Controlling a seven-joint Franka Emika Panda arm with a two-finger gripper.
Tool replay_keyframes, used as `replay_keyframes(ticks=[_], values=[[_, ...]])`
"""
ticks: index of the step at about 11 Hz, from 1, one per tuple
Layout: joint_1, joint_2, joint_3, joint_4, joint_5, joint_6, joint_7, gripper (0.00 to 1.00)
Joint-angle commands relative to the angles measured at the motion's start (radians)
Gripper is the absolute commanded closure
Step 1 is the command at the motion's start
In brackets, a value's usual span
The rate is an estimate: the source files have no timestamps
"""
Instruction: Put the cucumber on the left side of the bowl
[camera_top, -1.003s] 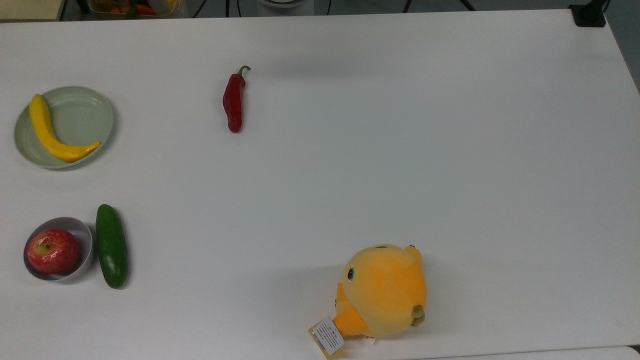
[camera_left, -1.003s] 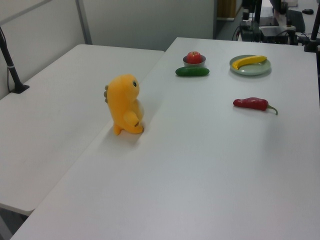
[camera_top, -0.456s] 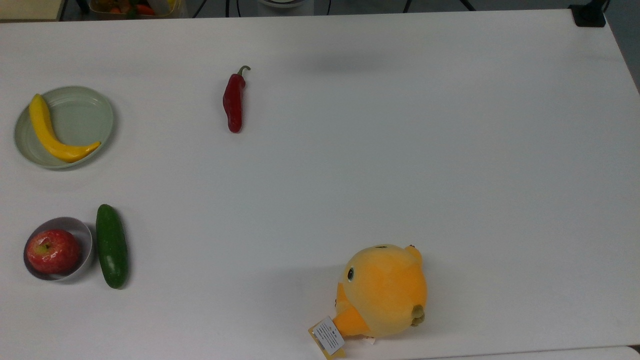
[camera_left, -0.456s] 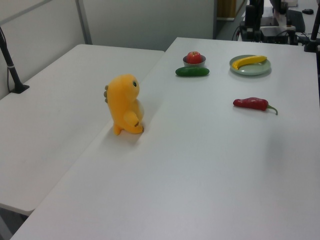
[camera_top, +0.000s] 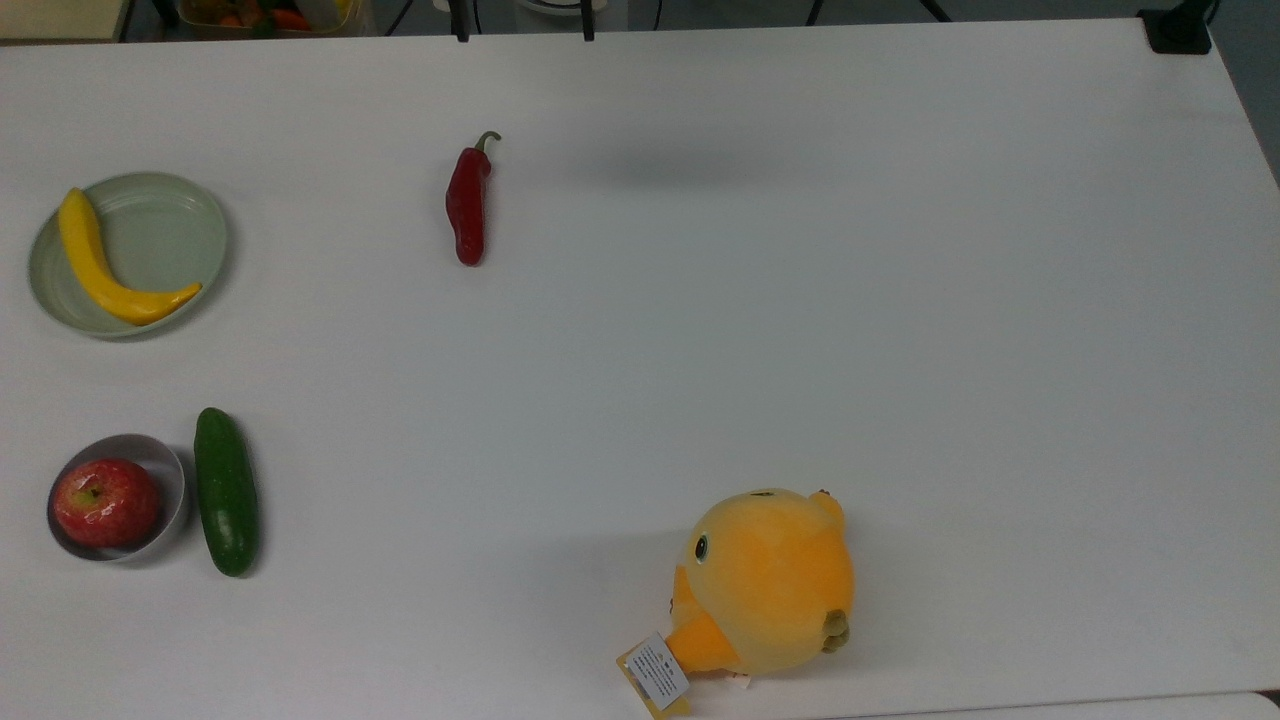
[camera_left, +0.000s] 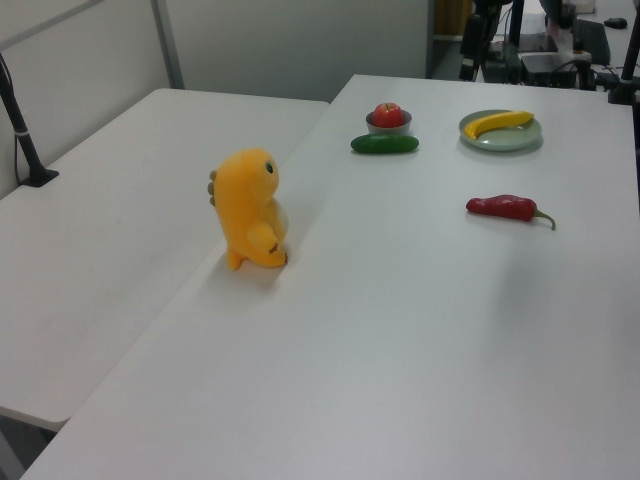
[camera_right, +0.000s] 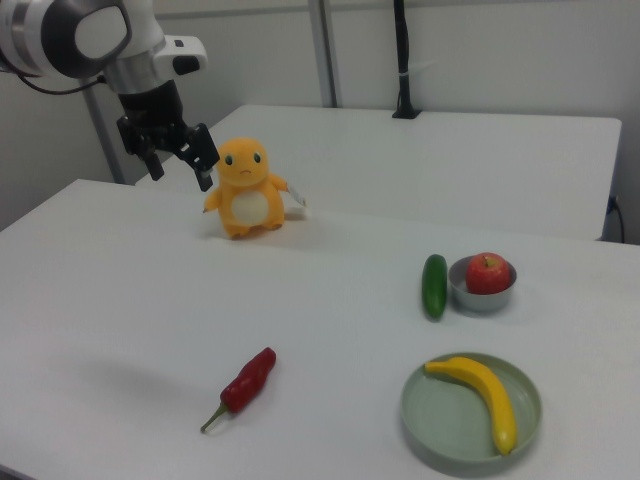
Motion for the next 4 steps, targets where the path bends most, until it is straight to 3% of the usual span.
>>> replay_keyframes(ticks=[1,4], values=[[-0.023,-0.02,-0.02,-0.025,0.037,0.017,-0.085,0.0],[-0.025,-0.021,-0.024,-0.019,0.039,0.017,-0.085,0.0]])
